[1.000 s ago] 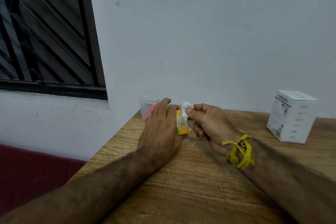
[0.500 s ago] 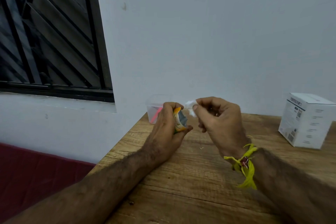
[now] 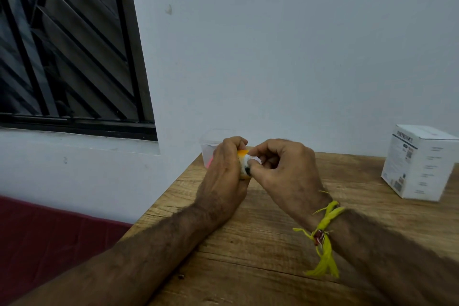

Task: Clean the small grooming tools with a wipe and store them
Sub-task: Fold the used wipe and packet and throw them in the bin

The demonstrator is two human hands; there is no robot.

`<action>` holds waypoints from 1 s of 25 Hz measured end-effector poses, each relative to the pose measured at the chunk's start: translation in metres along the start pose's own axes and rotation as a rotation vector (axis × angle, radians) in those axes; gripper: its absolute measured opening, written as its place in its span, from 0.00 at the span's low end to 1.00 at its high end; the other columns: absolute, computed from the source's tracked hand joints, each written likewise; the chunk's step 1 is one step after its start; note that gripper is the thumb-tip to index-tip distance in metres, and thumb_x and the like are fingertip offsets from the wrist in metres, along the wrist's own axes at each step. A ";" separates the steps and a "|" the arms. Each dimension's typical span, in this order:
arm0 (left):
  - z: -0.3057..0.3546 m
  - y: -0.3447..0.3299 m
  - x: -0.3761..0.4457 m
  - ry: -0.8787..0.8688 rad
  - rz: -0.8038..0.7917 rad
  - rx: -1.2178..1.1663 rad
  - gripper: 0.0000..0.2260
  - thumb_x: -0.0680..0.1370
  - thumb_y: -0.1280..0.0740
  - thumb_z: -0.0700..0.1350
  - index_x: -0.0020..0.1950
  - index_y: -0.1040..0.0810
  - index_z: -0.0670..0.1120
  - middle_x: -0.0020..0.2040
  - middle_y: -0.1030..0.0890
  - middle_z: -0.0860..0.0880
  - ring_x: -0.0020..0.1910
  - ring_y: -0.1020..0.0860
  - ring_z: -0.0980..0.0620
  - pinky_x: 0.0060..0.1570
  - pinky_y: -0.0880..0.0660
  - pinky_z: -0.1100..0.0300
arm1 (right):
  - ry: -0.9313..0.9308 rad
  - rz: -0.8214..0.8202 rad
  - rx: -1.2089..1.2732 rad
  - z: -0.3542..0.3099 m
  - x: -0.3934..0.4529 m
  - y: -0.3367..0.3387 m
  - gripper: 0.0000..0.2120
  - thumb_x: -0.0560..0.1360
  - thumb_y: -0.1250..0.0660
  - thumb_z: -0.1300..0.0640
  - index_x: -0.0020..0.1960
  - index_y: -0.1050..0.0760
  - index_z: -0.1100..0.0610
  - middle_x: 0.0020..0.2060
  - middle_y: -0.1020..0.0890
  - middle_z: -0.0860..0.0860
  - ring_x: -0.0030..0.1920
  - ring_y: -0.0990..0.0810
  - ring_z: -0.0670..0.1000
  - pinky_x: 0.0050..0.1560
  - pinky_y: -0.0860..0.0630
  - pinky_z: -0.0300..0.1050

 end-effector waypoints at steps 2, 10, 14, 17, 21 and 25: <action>0.000 -0.002 0.000 -0.015 0.003 0.060 0.18 0.79 0.36 0.46 0.66 0.35 0.45 0.62 0.30 0.50 0.60 0.29 0.54 0.56 0.24 0.51 | -0.014 -0.010 0.043 -0.001 -0.002 -0.001 0.08 0.68 0.24 0.63 0.43 0.19 0.53 0.33 0.18 0.46 0.33 0.20 0.45 0.35 0.22 0.34; 0.000 -0.002 0.000 -0.027 0.000 0.106 0.21 0.76 0.31 0.41 0.66 0.37 0.46 0.64 0.30 0.49 0.61 0.30 0.53 0.56 0.24 0.50 | -0.016 -0.044 0.044 0.001 -0.004 -0.003 0.10 0.69 0.26 0.64 0.43 0.23 0.52 0.31 0.16 0.42 0.35 0.19 0.39 0.36 0.27 0.29; 0.002 -0.004 -0.002 0.017 -0.037 -0.074 0.22 0.75 0.31 0.49 0.64 0.36 0.47 0.63 0.30 0.53 0.61 0.30 0.56 0.57 0.24 0.53 | -0.083 0.061 0.174 0.008 -0.004 -0.002 0.10 0.69 0.25 0.64 0.44 0.23 0.53 0.33 0.16 0.47 0.33 0.21 0.42 0.34 0.26 0.32; -0.004 0.000 0.001 0.108 0.064 -0.293 0.23 0.73 0.28 0.55 0.59 0.38 0.53 0.62 0.27 0.54 0.59 0.24 0.52 0.54 0.21 0.49 | -0.040 0.172 0.249 0.013 -0.008 -0.003 0.07 0.73 0.27 0.64 0.47 0.23 0.54 0.38 0.19 0.47 0.34 0.22 0.46 0.33 0.25 0.36; -0.004 0.000 0.003 0.051 0.071 -0.313 0.21 0.75 0.28 0.47 0.58 0.39 0.56 0.63 0.28 0.55 0.59 0.23 0.52 0.53 0.20 0.48 | 0.046 0.058 0.210 0.021 -0.019 -0.010 0.12 0.73 0.26 0.51 0.54 0.22 0.52 0.42 0.20 0.46 0.38 0.21 0.47 0.35 0.28 0.33; -0.009 -0.002 0.002 0.098 0.031 -0.243 0.24 0.75 0.26 0.47 0.57 0.41 0.60 0.62 0.32 0.64 0.61 0.25 0.52 0.54 0.20 0.49 | 0.153 0.001 0.082 0.024 -0.021 -0.013 0.15 0.69 0.23 0.48 0.53 0.22 0.48 0.44 0.21 0.42 0.43 0.22 0.47 0.39 0.32 0.30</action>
Point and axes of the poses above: each hand's wrist, its own x-axis towards the middle knuckle, its own y-axis out of the back of the hand, z = x × y, the point moved 1 cm from there along x, towards the middle knuckle
